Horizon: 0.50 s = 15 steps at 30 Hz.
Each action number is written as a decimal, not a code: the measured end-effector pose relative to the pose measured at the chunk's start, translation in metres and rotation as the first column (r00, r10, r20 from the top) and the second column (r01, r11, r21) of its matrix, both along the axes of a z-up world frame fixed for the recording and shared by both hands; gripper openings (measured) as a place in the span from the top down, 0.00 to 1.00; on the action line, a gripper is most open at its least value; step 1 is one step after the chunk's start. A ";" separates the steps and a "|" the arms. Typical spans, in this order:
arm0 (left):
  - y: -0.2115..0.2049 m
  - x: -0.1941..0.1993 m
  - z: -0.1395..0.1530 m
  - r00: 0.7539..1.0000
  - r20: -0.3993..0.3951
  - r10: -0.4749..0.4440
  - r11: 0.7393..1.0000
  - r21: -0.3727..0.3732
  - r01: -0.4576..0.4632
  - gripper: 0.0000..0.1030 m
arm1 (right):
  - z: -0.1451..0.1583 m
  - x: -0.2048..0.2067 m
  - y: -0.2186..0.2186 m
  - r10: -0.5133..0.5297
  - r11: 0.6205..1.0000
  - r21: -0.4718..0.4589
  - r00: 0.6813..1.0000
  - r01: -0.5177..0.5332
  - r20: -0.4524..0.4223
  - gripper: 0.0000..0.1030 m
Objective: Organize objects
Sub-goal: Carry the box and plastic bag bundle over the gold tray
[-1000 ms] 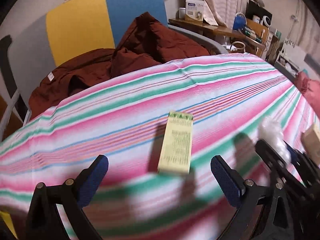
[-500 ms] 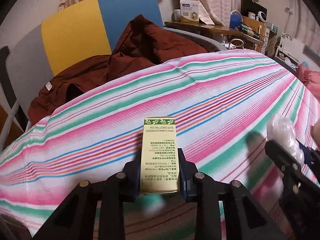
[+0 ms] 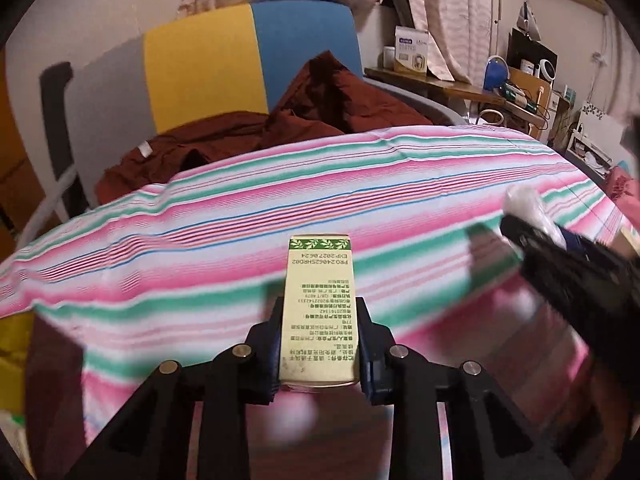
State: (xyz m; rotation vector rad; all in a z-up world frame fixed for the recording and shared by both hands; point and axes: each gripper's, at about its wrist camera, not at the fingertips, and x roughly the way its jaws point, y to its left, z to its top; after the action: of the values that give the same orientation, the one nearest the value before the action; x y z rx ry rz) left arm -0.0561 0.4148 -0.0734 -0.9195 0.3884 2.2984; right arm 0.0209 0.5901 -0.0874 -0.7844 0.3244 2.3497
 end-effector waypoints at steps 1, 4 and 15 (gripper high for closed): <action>-0.006 0.007 0.001 1.000 -0.010 -0.001 1.000 0.003 0.001 0.71 | 0.002 0.001 -0.002 0.005 1.000 0.006 1.000 -0.005 -0.004 0.63; -0.023 0.018 -0.002 1.000 -0.002 -0.001 1.000 -0.004 0.001 0.71 | 0.007 0.002 -0.009 0.018 0.999 0.038 1.000 -0.017 -0.012 0.63; -0.091 0.047 0.000 0.992 0.114 0.060 0.995 0.076 -0.068 0.71 | 0.017 0.011 -0.053 0.098 0.987 0.125 0.995 -0.101 0.024 0.63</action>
State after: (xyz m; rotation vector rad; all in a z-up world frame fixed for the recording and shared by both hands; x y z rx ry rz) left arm -0.0086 0.3237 -0.0735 -1.0284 0.2210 2.2900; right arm 0.0314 0.5376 -0.0708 -0.7766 0.1302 2.4277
